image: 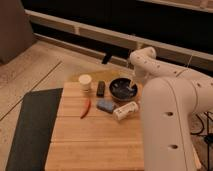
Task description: Pick up the ceramic bowl
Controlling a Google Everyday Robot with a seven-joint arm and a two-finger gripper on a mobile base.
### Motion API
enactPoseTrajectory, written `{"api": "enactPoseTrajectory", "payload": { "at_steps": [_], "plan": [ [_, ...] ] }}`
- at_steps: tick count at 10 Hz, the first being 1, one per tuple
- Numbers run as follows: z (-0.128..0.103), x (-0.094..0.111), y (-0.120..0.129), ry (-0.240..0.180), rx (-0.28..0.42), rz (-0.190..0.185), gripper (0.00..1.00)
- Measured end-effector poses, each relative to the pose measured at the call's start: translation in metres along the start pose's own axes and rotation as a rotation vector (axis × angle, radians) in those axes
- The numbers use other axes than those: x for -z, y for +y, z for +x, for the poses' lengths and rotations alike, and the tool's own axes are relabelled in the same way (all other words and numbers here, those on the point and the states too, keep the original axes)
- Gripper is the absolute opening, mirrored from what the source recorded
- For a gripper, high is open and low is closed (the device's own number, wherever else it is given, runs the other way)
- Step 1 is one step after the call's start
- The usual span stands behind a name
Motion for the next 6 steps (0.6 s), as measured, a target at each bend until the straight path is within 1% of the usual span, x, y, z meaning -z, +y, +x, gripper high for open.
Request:
{"api": "enactPoseTrajectory", "payload": {
  "at_steps": [2,5,6],
  "plan": [
    [0.002,-0.008,-0.003,-0.014,-0.002,-0.002,0.65],
    [0.011,-0.026,0.004,-0.007,0.009,-0.022,0.65],
    [0.016,-0.034,0.010,0.002,0.030,-0.027,0.65]
  ]
}}
